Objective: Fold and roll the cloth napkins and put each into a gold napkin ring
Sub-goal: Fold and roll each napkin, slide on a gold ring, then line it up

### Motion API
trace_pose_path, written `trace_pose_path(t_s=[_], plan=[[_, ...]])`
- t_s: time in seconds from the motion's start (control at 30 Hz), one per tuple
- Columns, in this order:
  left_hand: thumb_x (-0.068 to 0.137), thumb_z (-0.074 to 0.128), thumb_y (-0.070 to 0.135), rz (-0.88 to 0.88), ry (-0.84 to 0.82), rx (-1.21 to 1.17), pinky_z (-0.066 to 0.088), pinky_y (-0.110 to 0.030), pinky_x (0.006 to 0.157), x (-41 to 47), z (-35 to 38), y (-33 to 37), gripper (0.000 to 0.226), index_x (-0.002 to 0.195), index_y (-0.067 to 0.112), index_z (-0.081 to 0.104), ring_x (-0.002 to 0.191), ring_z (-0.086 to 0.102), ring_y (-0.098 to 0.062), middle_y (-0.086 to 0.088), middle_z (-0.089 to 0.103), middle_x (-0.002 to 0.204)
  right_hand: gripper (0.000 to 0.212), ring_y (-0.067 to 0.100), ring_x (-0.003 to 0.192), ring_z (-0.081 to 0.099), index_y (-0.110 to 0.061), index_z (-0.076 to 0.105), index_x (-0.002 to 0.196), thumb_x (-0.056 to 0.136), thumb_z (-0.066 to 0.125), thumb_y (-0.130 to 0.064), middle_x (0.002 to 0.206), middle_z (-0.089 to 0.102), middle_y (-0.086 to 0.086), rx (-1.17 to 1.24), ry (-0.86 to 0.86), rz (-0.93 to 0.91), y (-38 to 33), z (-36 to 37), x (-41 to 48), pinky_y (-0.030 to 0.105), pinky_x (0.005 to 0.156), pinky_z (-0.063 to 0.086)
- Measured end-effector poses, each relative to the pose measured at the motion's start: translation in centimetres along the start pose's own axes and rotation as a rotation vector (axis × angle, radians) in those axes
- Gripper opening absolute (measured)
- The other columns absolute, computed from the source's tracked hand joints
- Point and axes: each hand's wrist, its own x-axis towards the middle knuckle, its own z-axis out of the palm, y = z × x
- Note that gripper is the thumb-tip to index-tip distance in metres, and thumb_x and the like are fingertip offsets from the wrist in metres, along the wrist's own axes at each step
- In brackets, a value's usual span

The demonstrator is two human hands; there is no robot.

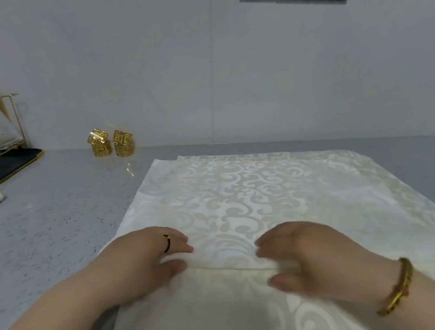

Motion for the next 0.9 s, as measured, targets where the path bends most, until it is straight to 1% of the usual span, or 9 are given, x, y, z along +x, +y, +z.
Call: trace_pose_path(t_s=[0.1,0.2,0.3,0.47,0.57,0.67,0.77,0.83,0.9], plan=[[0.088,0.019,0.058,0.017,0.056,0.058,0.027,0.003,0.075,0.1,0.4,0.2,0.053,0.117,0.035,0.056,0.115,0.038,0.010,0.034,0.043,0.122,0.030,0.006,0.062,0.065,-0.026,0.069,0.066,0.070,0.039,-0.030,0.068,0.067,-0.014,-0.052,0.124,-0.002,-0.2,1.8,0.1,0.017,0.046,0.050],[0.056,-0.008,0.064,-0.001,0.159,0.123,0.037,-0.012,0.083,-0.1,0.7,0.5,0.095,0.108,0.022,0.060,0.109,0.047,-0.002,0.016,0.056,0.118,0.024,0.007,0.055,0.063,-0.025,0.069,0.060,0.067,0.046,-0.021,0.061,0.066,-0.012,-0.135,0.164,0.033,-0.7,1.7,-0.1,0.017,0.042,0.047],[0.063,-0.008,0.062,0.039,0.275,0.124,0.035,-0.005,0.080,-1.0,0.7,1.2,0.091,0.104,0.027,0.065,0.104,0.049,0.005,0.025,0.059,0.110,0.027,0.007,0.053,0.063,-0.024,0.069,0.057,0.064,0.043,-0.017,0.059,0.066,-0.011,-0.131,0.150,0.079,-1.3,1.0,-0.9,0.018,0.040,0.047],[0.099,0.002,0.038,0.117,0.385,0.253,0.039,-0.006,0.076,-4.7,0.3,2.8,0.076,0.063,0.040,0.069,0.079,0.057,0.008,0.031,0.063,0.069,0.033,0.004,0.055,0.062,-0.025,0.069,0.060,0.067,0.037,-0.024,0.061,0.066,-0.015,-0.085,0.162,0.036,-3.3,0.1,-3.3,0.016,0.042,0.047],[0.099,0.003,0.042,0.125,0.304,0.229,0.046,-0.007,0.069,-6.3,1.3,2.9,0.074,0.072,0.040,0.072,0.081,0.065,0.007,0.032,0.065,0.078,0.031,0.004,0.059,0.062,-0.025,0.069,0.064,0.067,0.038,-0.028,0.065,0.066,-0.015,-0.021,0.045,0.004,-4.4,0.0,-4.5,0.014,0.045,0.048],[0.095,0.005,0.054,0.040,0.255,0.195,0.047,-0.010,0.073,-6.9,1.8,2.9,0.072,0.074,0.040,0.072,0.083,0.066,0.005,0.029,0.067,0.081,0.032,0.000,0.081,0.062,-0.026,0.070,0.087,0.076,0.043,-0.039,0.089,0.068,-0.015,0.195,-0.108,0.023,-4.2,-1.6,-3.8,0.013,0.072,0.049],[0.089,-0.001,0.065,-0.052,0.241,0.160,0.047,-0.015,0.082,-6.9,1.0,3.6,0.081,0.089,0.033,0.073,0.095,0.066,-0.003,0.021,0.069,0.095,0.009,-0.006,0.080,0.057,-0.029,0.067,0.081,0.085,0.061,-0.023,0.082,0.064,-0.019,0.595,-0.010,0.227,-2.1,-3.0,-1.2,0.007,0.073,0.042],[0.059,-0.026,0.082,-0.137,0.227,0.154,0.024,-0.016,0.104,-6.8,0.9,3.4,0.115,0.122,0.034,0.057,0.126,0.042,0.000,0.022,0.052,0.128,0.018,-0.004,0.069,0.055,-0.029,0.062,0.077,0.087,0.059,-0.014,0.082,0.058,-0.020,0.629,0.067,0.356,-0.2,-2.3,1.4,0.006,0.067,0.040],[0.027,-0.041,0.080,-0.210,0.138,0.143,0.000,-0.011,0.103,-7.0,1.4,3.4,0.140,0.140,0.039,0.030,0.138,0.013,0.003,0.024,0.025,0.146,0.009,-0.002,0.072,0.051,-0.023,0.063,0.088,0.088,0.057,-0.017,0.086,0.055,-0.016,0.586,-0.014,0.455,0.7,-1.3,3.6,0.008,0.070,0.039]])
